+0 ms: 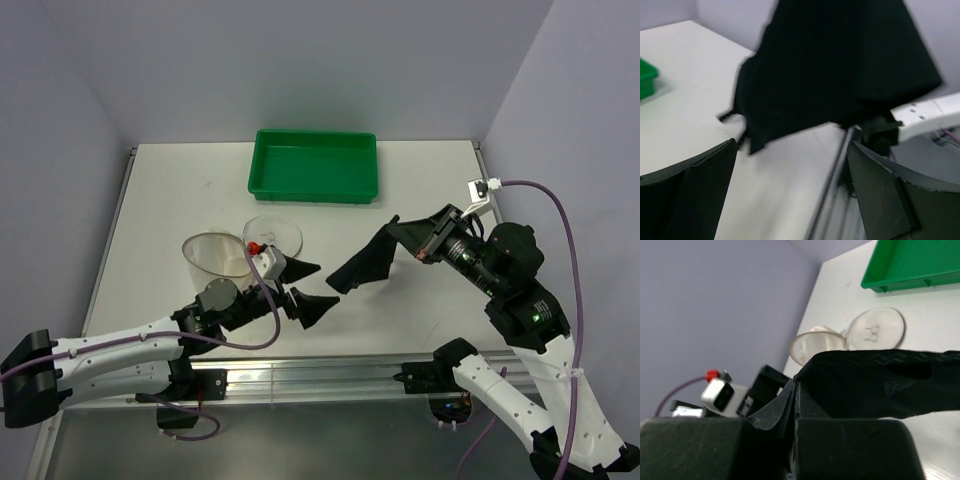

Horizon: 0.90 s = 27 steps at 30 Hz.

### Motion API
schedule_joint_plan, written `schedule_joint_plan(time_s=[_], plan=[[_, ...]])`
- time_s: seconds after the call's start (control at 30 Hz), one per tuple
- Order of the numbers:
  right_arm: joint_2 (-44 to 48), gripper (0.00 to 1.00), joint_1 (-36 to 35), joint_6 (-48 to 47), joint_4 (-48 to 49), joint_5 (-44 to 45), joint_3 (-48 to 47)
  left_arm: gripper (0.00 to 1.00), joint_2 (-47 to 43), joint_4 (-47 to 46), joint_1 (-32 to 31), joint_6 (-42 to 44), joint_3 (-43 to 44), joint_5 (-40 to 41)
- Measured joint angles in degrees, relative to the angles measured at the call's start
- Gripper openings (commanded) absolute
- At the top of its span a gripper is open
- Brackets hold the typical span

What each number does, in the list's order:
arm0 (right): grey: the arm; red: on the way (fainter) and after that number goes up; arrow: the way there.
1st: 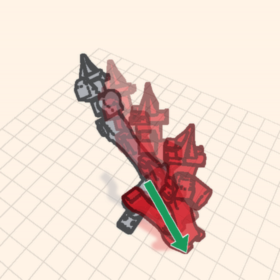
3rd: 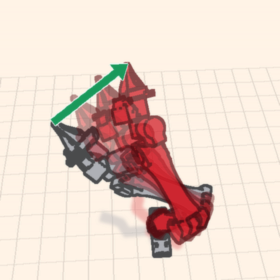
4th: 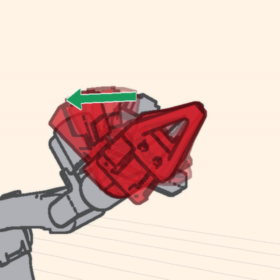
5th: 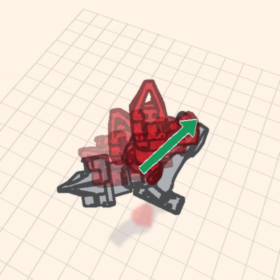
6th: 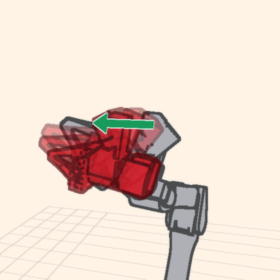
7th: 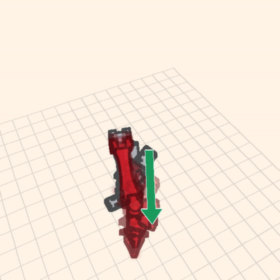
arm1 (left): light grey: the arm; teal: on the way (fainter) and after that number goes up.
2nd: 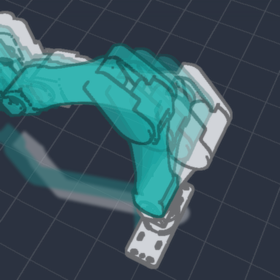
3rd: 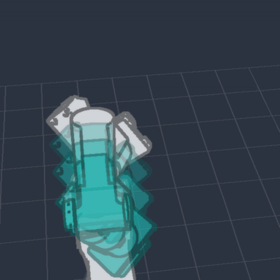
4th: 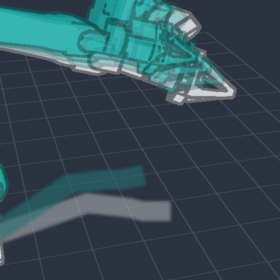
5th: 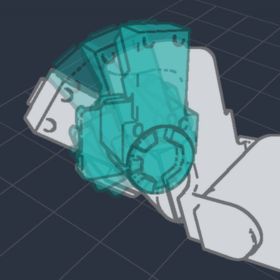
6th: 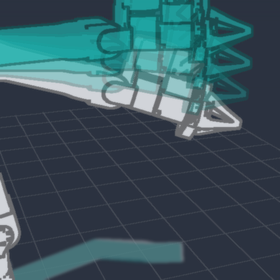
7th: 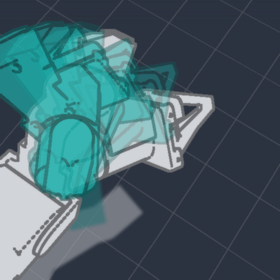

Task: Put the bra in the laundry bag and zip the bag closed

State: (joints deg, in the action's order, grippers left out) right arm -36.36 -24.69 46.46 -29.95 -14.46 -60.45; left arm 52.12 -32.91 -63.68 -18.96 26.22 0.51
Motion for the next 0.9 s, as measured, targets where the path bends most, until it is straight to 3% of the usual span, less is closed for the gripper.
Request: schedule_joint_plan(time_s=[0.13,0.47,0.9], plan=[[0.3,0.0,0.0,3.1,2.2,0.3,0.0,0.99,0.8,-1.7,-3.7,-0.3,-0.5,-0.7],[0.4,0.0,0.0,7.8,6.8,0.0,-0.4,0.99,11.5,-6.4,-4.0,1.3,0.1,3.5],[0.4,0.0,0.0,11.8,12.4,0.0,-0.2,0.99,20.8,-16.7,-5.5,-0.3,3.3,1.9]])
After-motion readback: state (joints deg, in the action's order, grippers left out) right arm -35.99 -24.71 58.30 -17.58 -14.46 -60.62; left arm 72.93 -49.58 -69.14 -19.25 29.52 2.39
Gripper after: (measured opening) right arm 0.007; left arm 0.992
